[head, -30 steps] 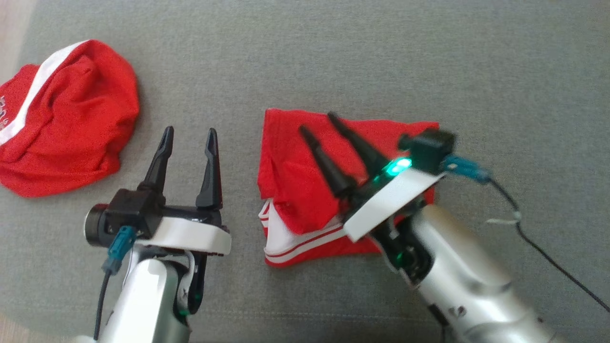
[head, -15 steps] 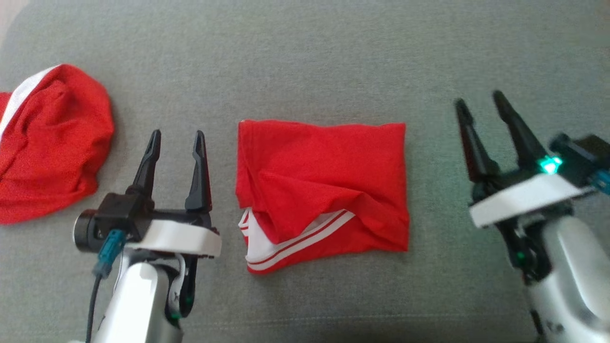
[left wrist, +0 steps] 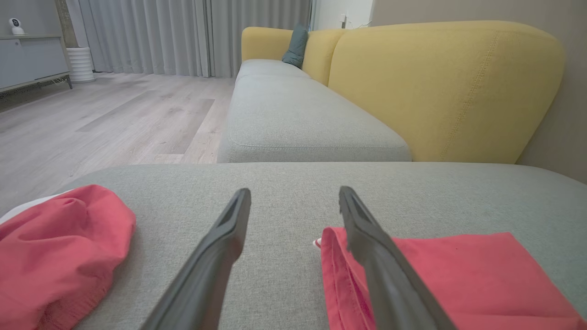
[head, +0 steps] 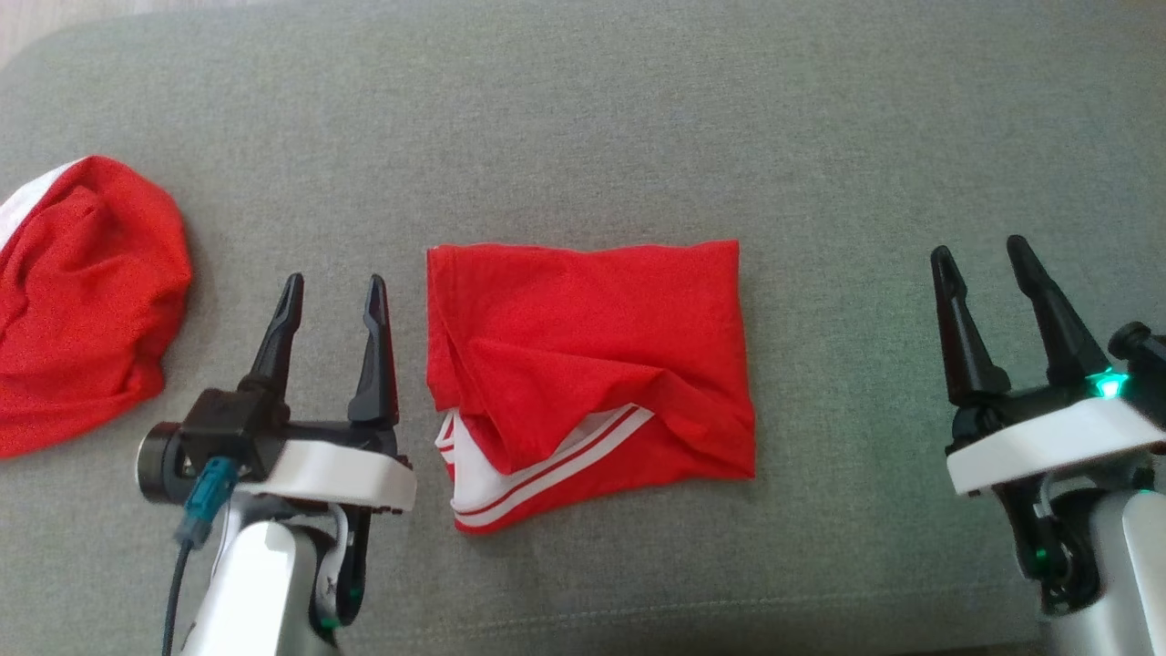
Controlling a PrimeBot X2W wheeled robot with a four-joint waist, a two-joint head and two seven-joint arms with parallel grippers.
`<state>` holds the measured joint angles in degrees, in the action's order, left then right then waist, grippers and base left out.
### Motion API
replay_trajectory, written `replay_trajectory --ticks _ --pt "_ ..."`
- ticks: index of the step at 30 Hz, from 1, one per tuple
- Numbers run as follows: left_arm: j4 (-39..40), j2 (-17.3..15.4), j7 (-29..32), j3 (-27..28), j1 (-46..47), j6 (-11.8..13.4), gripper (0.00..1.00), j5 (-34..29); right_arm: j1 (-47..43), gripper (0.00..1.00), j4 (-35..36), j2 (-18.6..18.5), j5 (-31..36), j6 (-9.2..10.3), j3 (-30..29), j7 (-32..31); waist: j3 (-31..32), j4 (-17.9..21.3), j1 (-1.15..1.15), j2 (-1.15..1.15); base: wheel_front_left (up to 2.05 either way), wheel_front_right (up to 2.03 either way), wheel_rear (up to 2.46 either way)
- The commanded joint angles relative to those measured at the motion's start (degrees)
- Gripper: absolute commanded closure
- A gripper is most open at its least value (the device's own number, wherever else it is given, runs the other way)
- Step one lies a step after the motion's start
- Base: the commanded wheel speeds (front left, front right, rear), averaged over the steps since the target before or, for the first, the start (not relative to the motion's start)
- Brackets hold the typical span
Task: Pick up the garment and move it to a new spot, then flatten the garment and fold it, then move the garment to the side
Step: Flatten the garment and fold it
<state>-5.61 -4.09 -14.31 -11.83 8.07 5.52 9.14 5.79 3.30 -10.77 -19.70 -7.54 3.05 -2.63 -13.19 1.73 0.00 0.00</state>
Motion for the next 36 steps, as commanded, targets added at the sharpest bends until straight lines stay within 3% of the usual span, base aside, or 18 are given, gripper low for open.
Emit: replay_trajectory --ticks 1,12,13,14,15,19,29,36 --pt "1.68 -1.1 -0.69 2.2 0.5 0.19 0.0 -0.55 0.2 0.0 2.44 -0.08 0.49 0.05 0.71 -0.31 -0.05 0.0 0.0 0.0 0.0 0.0 0.0" --pt "1.8 -1.39 -0.69 1.85 0.84 0.4 0.0 -0.53 0.13 0.0 2.87 0.19 0.96 0.05 0.62 -0.91 -0.36 -0.16 0.0 0.0 0.0 0.0 0.0" --pt "1.85 -1.41 -0.69 1.83 0.87 0.43 0.0 -0.53 0.17 0.12 2.87 0.14 0.93 0.05 0.8 -1.0 -0.44 -0.18 0.0 0.0 0.0 0.0 0.0" --pt "1.91 -1.43 -0.69 1.8 0.93 0.46 0.0 -0.53 0.25 0.79 2.8 0.09 0.91 0.05 0.92 -1.09 -0.56 -0.2 0.0 0.0 0.0 0.0 0.0" --pt "1.98 -1.44 -0.69 1.74 1.02 0.46 0.0 -0.53 0.38 1.0 2.68 -0.02 0.89 0.05 1.14 -1.19 -0.71 -0.25 0.0 0.0 0.0 0.0 0.0" --pt "2.27 -1.48 -0.69 1.44 1.87 0.42 0.0 -0.64 2.03 1.0 1.38 -0.92 0.52 0.05 4.46 -1.53 -1.78 -0.59 0.0 0.0 0.0 0.0 0.0" --pt "2.11 -1.06 -0.69 0.44 3.98 0.1 0.0 -0.52 12.65 1.0 -10.01 -3.13 -4.75 0.05 25.45 0.13 -3.73 -2.54 0.0 0.0 0.0 0.0 0.0" --pt "2.16 -0.71 -0.69 0.19 4.45 0.06 0.0 -0.34 17.56 1.0 -16.4 -4.48 -9.6 0.05 34.43 1.42 -4.4 -3.7 0.0 0.0 0.0 0.0 0.0"
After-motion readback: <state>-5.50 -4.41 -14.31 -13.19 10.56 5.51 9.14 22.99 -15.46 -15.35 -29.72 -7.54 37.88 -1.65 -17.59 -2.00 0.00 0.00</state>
